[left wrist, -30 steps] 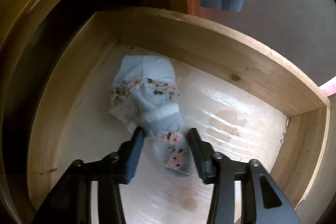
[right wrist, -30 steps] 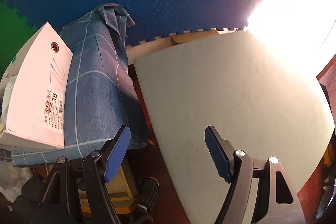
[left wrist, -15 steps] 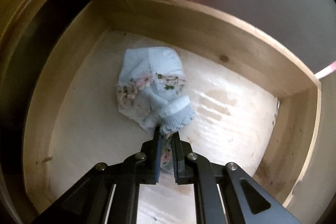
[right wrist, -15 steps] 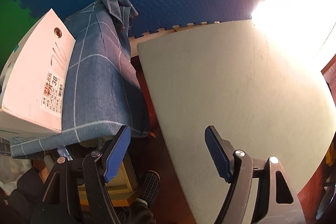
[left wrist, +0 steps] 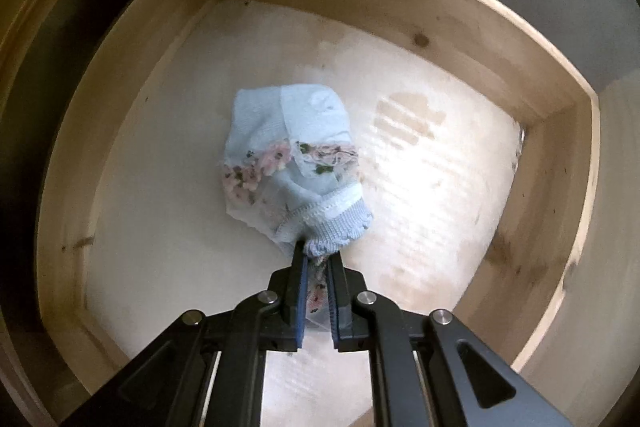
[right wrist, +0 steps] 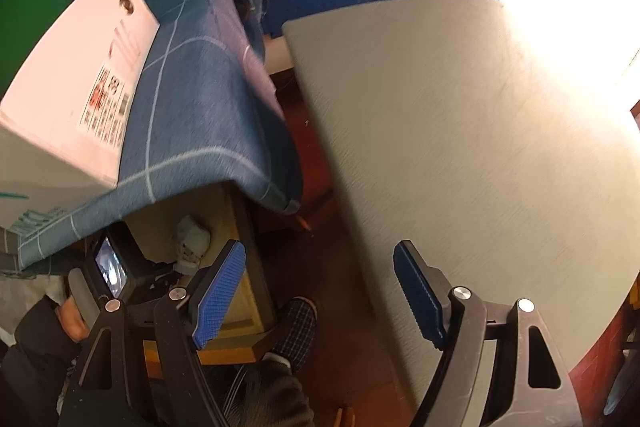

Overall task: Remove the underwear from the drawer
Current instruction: 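Lift the pink floral underwear out of the drawer with the left tool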

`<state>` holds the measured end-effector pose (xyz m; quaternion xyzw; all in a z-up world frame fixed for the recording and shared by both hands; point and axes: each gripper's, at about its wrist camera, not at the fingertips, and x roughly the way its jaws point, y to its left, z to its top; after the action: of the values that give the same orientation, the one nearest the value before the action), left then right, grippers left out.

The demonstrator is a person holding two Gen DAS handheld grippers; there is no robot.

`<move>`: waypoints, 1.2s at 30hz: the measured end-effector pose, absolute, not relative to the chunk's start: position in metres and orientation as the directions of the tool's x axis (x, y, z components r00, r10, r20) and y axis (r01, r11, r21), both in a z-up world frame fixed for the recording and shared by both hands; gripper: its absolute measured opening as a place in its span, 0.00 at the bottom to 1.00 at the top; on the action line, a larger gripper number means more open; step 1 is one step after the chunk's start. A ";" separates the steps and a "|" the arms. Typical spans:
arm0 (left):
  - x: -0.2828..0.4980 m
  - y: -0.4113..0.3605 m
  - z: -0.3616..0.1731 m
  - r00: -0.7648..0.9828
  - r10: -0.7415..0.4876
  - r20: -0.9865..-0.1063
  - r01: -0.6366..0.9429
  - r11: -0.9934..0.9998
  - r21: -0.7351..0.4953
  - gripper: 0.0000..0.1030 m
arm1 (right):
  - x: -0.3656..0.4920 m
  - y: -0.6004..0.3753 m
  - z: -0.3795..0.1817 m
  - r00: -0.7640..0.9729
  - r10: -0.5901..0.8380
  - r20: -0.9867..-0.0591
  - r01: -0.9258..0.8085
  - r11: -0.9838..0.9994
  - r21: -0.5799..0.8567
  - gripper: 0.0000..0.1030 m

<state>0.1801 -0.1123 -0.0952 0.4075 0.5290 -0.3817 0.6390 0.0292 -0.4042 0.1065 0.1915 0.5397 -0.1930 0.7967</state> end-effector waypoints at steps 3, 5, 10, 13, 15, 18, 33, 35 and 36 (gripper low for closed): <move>0.181 -0.107 -0.094 0.142 -0.033 -0.989 0.919 0.374 0.120 0.08 | 0.027 -0.393 0.103 0.341 -0.105 -0.934 0.500 0.862 0.086 0.74; 0.180 -0.105 -0.092 0.139 -0.020 -0.990 0.919 0.376 0.121 0.08 | 0.028 -0.388 0.102 0.339 -0.104 -0.935 0.489 0.869 0.080 0.74; 0.183 -0.127 -0.088 0.124 -0.007 -0.992 0.911 0.397 0.111 0.08 | 0.029 -0.376 0.100 0.351 -0.079 -0.933 0.477 0.872 0.106 0.74; 0.187 -0.139 -0.078 0.112 -0.018 -0.994 0.906 0.413 0.094 0.08 | 0.028 -0.369 0.098 0.360 -0.059 -0.931 0.475 0.870 0.128 0.74; 0.189 -0.140 -0.073 0.085 -0.037 -0.996 0.899 0.434 0.060 0.08 | 0.027 -0.364 0.095 0.356 -0.055 -0.933 0.471 0.873 0.128 0.74; 0.191 -0.138 -0.067 0.058 -0.062 -0.996 0.884 0.467 0.023 0.08 | 0.026 -0.350 0.089 0.347 -0.053 -0.936 0.443 0.889 0.114 0.74; 0.196 -0.143 -0.050 0.055 -0.134 -0.989 0.782 0.622 -0.041 0.08 | 0.035 -0.295 0.046 0.304 -0.035 -0.952 0.320 0.945 0.068 0.74; 0.195 -0.142 -0.056 0.073 -0.130 -0.989 0.768 0.640 -0.028 0.08 | 0.037 -0.292 0.048 0.317 -0.053 -0.947 0.302 0.952 0.048 0.77; 0.196 -0.142 -0.056 0.086 -0.123 -0.989 0.760 0.650 -0.014 0.08 | 0.037 -0.290 0.046 0.310 -0.064 -0.949 0.298 0.954 0.033 0.77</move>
<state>0.1962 -0.1424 -0.0561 0.2679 0.5945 -0.3215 0.6866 0.0374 -0.2901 0.0464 0.1015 0.5764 -0.1126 0.8030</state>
